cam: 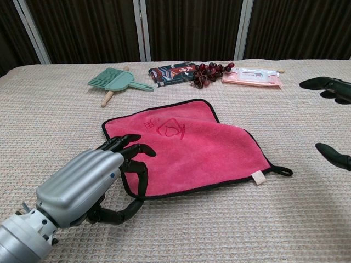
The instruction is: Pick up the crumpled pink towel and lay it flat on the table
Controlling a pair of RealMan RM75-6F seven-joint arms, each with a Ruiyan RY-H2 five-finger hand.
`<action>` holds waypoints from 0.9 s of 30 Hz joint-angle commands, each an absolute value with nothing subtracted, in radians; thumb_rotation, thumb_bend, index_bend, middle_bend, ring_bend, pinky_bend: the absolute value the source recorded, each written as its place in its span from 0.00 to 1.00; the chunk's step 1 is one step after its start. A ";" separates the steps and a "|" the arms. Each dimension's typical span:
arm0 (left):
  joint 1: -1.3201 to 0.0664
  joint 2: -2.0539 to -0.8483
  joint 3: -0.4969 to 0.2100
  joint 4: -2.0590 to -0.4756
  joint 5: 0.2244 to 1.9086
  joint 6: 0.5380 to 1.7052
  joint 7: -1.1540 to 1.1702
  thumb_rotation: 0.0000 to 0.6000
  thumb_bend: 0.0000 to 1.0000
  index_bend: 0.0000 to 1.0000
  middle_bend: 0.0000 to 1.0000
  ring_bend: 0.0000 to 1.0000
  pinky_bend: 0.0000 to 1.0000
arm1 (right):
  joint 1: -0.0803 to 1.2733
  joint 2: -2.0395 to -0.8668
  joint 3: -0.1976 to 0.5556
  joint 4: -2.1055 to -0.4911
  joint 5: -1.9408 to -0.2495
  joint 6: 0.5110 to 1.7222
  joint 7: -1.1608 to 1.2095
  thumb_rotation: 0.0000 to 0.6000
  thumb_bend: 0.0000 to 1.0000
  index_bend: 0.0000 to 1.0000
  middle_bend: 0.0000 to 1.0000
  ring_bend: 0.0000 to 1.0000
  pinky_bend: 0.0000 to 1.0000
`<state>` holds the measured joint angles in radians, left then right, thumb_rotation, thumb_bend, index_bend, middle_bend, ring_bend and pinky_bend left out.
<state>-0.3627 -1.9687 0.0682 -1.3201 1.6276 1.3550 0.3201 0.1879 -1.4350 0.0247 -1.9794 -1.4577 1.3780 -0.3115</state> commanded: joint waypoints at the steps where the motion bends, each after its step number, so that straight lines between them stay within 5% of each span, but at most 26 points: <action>1: -0.353 -1.961 0.083 -1.325 1.630 1.350 0.322 1.00 0.49 0.56 0.17 0.00 0.00 | 0.187 -1.436 0.024 -1.980 -1.458 1.379 -0.312 1.00 0.43 0.08 0.00 0.00 0.00; 27: -0.301 -1.885 0.149 -1.378 1.713 1.380 0.317 1.00 0.49 0.56 0.17 0.00 0.00 | 0.184 -1.432 0.028 -1.986 -1.457 1.377 -0.311 1.00 0.43 0.08 0.00 0.00 0.00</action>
<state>-0.3019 -1.8859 0.1487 -1.3769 1.7127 1.3801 0.3175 0.1844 -1.4321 0.0278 -1.9858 -1.4568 1.3769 -0.3111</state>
